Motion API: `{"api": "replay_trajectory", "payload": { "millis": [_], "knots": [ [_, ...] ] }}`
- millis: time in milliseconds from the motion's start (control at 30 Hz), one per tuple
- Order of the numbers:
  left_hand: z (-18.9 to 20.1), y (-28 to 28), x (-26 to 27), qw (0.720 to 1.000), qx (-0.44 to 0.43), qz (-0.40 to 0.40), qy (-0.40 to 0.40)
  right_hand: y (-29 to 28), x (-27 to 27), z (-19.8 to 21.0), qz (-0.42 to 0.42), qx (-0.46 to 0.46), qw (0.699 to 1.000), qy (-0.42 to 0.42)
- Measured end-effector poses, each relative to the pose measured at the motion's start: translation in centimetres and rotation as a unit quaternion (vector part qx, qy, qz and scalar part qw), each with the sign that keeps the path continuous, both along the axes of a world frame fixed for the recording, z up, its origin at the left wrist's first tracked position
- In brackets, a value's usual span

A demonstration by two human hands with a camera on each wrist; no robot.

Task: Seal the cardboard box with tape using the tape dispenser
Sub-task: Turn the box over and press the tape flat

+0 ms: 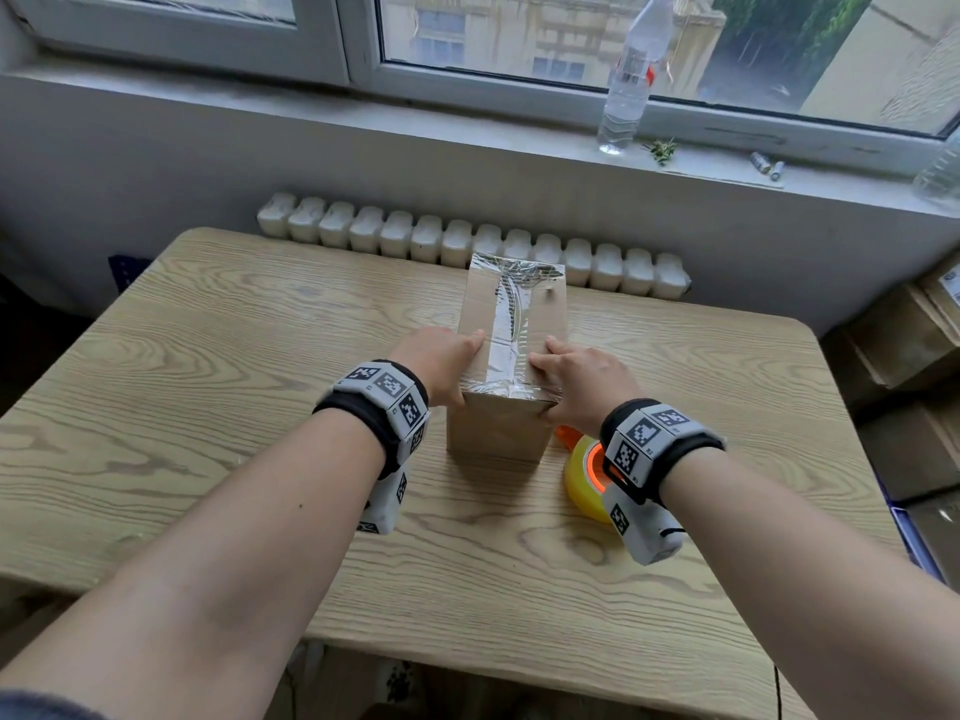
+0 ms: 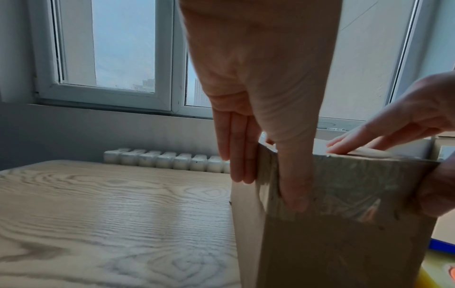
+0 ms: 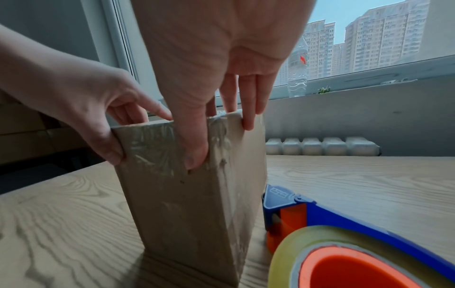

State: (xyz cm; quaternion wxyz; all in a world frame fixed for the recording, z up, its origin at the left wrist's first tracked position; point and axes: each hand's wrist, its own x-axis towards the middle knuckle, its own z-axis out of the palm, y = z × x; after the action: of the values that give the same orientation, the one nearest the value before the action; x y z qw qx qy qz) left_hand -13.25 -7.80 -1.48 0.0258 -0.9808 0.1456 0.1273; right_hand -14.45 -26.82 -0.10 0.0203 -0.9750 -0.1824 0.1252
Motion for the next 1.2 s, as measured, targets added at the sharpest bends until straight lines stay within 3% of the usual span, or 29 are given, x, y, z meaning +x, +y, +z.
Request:
{"api": "replay_trajectory", "payload": {
  "millis": [200, 400, 533, 633, 800, 1100, 1200],
  "knots": [
    [0.5, -0.1, -0.1, 0.999, 0.007, 0.002, 0.032, 0.1, 0.2, 0.1, 0.004, 0.010, 1.000, 0.021],
    [2.4, 0.5, 0.3, 0.992, -0.070, 0.041, 0.098, -0.5, 1.2, 0.5, -0.002, 0.051, 0.996, 0.069],
    [3.1, 0.7, 0.8, 0.993, -0.101, 0.066, -0.003, -0.2, 1.5, 0.8, -0.073, 0.100, 0.986, 0.116],
    [2.3, 0.2, 1.6, 0.995, -0.078, 0.062, 0.026, -0.1, 2.1, 0.3, -0.140, 0.113, 0.976, 0.125],
    [0.6, -0.3, 4.3, 0.994, -0.049, 0.079, 0.065, -0.7, 2.5, -0.1, -0.155, 0.096, 0.970, 0.159],
    [-0.1, -1.2, 11.6, 0.999, -0.032, 0.018, 0.037, -1.5, 5.1, -0.5, -0.152, 0.102, 0.967, 0.177],
    [-0.4, -0.7, 14.1, 0.998, -0.048, 0.034, 0.035, -1.7, 6.0, -0.9, -0.166, 0.107, 0.965, 0.170]
  ]
}}
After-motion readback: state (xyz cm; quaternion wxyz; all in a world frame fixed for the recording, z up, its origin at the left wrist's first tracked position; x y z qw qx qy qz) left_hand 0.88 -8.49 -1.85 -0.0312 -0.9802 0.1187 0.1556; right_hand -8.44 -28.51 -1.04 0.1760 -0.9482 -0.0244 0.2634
